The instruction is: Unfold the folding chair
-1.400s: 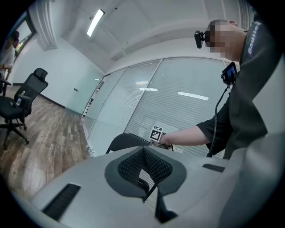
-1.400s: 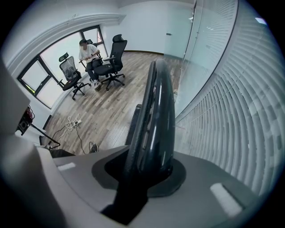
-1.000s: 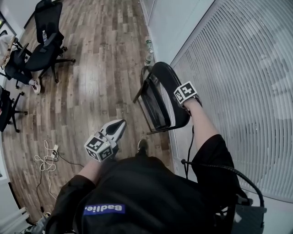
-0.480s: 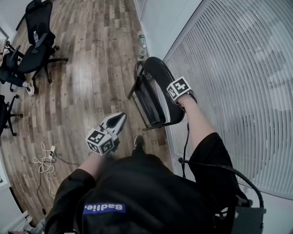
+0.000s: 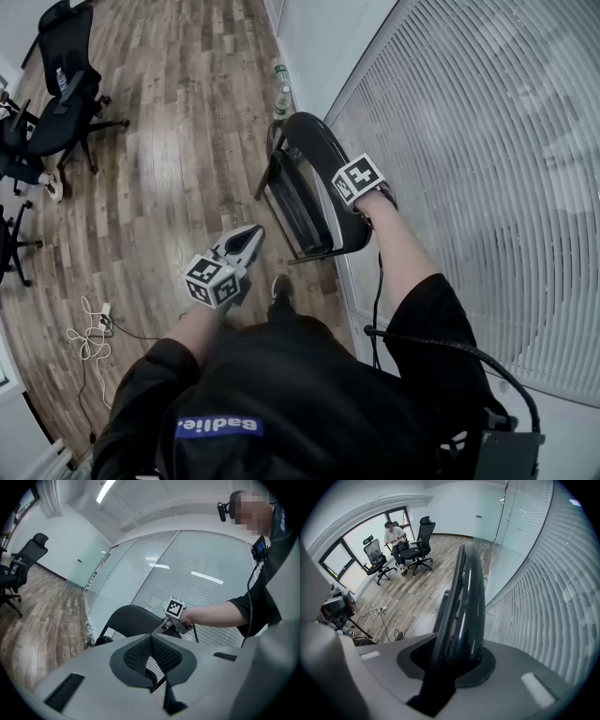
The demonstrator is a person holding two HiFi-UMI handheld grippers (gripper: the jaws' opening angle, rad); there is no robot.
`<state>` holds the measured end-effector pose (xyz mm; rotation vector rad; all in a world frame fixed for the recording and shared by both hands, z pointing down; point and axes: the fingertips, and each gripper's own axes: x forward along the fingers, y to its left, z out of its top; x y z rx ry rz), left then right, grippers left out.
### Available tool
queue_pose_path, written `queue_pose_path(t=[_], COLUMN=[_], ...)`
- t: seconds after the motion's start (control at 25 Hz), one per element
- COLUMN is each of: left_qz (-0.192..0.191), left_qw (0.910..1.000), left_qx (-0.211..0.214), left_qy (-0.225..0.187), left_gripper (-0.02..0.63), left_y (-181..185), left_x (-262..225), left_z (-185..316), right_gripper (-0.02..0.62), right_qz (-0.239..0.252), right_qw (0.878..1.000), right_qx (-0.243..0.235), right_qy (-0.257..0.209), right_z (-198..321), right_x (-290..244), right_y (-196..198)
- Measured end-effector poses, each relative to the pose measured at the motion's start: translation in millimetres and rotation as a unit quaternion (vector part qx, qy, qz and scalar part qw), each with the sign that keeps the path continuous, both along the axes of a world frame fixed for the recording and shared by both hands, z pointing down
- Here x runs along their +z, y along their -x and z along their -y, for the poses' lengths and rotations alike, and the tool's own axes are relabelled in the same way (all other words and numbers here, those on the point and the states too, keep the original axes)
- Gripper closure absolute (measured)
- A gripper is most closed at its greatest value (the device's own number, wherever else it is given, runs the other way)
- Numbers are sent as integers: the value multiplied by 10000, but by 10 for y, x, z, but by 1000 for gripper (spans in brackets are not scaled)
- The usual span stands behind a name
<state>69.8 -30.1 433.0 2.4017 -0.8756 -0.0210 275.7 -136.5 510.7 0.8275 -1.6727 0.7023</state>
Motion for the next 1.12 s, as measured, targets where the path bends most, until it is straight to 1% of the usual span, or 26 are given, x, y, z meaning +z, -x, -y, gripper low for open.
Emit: queue_pose_path(t=[0.24, 0.44, 0.64, 0.8, 1.0, 1.12], left_qz=[-43, 37, 95, 67, -18, -61], left_qw=[9998, 9996, 9989, 9980, 9963, 9951], left_qx=[17, 44, 116, 130, 137, 182], left_qy=[186, 278, 446, 607, 852, 971], left_gripper=[599, 598, 598, 598, 597, 573], left_y=[-146, -245, -361, -341, -490, -571], left_x=[210, 312, 515, 663, 806, 870], left_z=[66, 138, 127, 153, 235, 279], right_gripper=[503, 503, 503, 503, 503, 503], right_qz=[15, 28, 37, 27, 26, 22], right_qw=[10000, 10000, 10000, 10000, 10000, 10000], right_qx=[-4, -40, -36, -36, -39, -51], right_qy=[15, 10, 13, 6, 26, 27], right_z=[-12, 15, -15, -15, 4, 3], right_x=[34, -4, 47, 51, 11, -31], right_y=[-8, 11, -52, 4, -18, 1])
